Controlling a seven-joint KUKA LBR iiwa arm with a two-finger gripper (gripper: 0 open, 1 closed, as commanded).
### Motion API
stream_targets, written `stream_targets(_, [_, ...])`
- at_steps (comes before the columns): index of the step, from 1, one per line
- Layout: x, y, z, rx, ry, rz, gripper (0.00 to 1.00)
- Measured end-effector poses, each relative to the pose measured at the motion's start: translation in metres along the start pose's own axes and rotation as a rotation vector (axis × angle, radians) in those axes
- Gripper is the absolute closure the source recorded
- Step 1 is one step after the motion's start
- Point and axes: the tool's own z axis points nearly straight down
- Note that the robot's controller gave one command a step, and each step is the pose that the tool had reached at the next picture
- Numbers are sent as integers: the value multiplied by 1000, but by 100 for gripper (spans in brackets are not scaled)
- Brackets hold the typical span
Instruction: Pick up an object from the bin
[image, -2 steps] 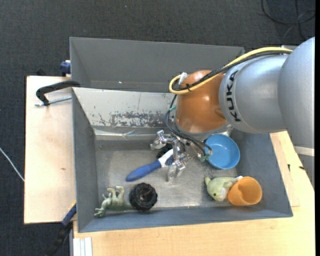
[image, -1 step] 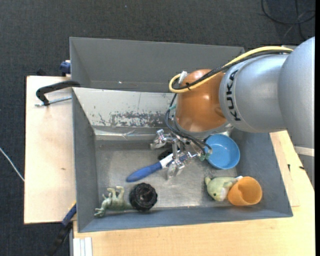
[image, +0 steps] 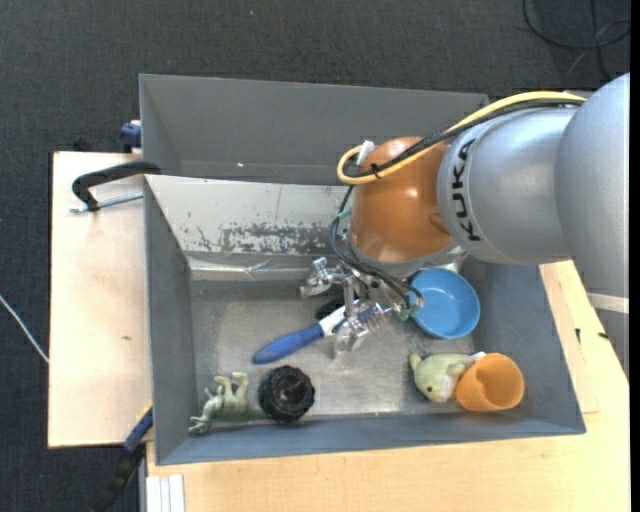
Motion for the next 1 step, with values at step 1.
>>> stream_targets(1, [-2,0,-1,0,0,1,0])
